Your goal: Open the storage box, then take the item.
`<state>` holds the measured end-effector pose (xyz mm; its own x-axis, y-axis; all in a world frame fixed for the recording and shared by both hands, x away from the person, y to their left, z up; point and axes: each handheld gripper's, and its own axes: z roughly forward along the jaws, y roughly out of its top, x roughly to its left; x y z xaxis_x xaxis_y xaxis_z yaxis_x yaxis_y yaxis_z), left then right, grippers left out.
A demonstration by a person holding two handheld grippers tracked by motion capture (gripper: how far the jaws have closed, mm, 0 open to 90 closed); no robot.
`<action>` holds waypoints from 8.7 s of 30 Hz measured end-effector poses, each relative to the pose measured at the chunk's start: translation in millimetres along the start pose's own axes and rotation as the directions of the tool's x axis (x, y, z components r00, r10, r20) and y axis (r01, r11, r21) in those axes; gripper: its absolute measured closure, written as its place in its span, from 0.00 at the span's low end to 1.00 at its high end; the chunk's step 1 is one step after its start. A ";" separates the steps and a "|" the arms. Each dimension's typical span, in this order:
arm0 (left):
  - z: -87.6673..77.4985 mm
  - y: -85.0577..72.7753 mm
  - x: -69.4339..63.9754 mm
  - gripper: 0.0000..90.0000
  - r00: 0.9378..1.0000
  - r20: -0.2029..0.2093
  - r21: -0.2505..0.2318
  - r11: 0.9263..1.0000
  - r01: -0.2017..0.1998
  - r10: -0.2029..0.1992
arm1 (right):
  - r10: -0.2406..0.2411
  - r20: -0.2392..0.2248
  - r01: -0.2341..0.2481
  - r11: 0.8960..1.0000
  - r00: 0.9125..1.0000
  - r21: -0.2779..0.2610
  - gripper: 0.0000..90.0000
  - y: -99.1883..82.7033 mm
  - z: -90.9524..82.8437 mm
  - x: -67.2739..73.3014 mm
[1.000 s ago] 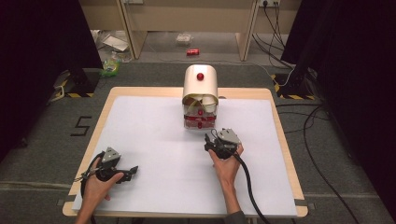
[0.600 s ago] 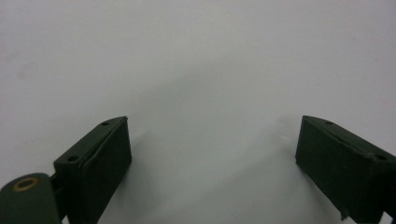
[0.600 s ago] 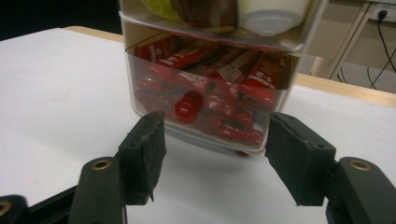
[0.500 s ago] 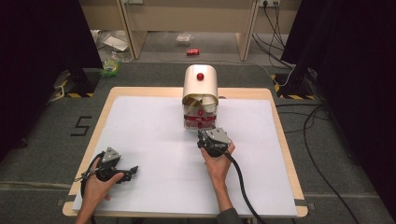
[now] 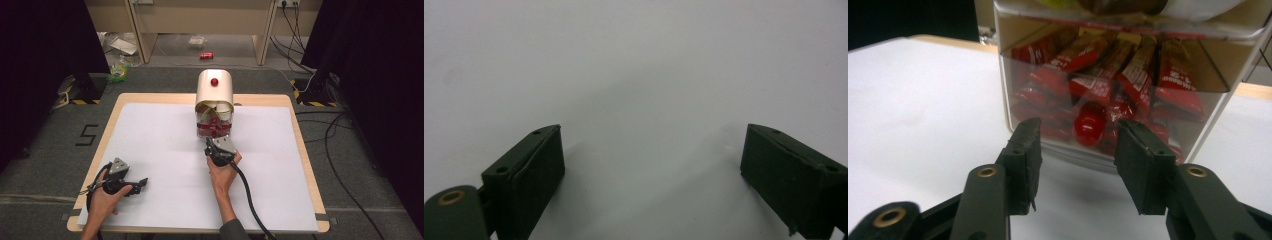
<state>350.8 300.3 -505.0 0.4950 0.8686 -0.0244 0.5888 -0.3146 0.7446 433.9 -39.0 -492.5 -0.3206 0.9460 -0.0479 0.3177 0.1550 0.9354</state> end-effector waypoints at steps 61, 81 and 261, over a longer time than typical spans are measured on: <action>-0.1 -0.1 -0.1 0.11 1.000 -0.003 -0.001 1.000 -0.003 0.003 | -0.060 0.129 0.055 0.998 0.990 0.041 0.82 -3.6 -12.4 21.4; -0.1 -0.1 -0.4 0.11 1.000 -0.005 -0.002 1.000 -0.003 0.003 | -0.123 0.062 0.120 0.992 0.990 0.045 0.82 -21.3 -57.8 29.0; 0.1 0.0 -0.2 0.11 1.000 -0.004 0.001 1.000 -0.003 0.003 | -0.033 -0.326 0.112 0.968 0.945 0.226 0.61 45.6 -5.9 -17.9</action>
<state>350.8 300.0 -505.0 0.4944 0.8690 -0.0191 0.5875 -0.3179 0.7442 448.8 -50.6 -447.0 -0.6042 0.7959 0.0379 0.4731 0.3201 0.8208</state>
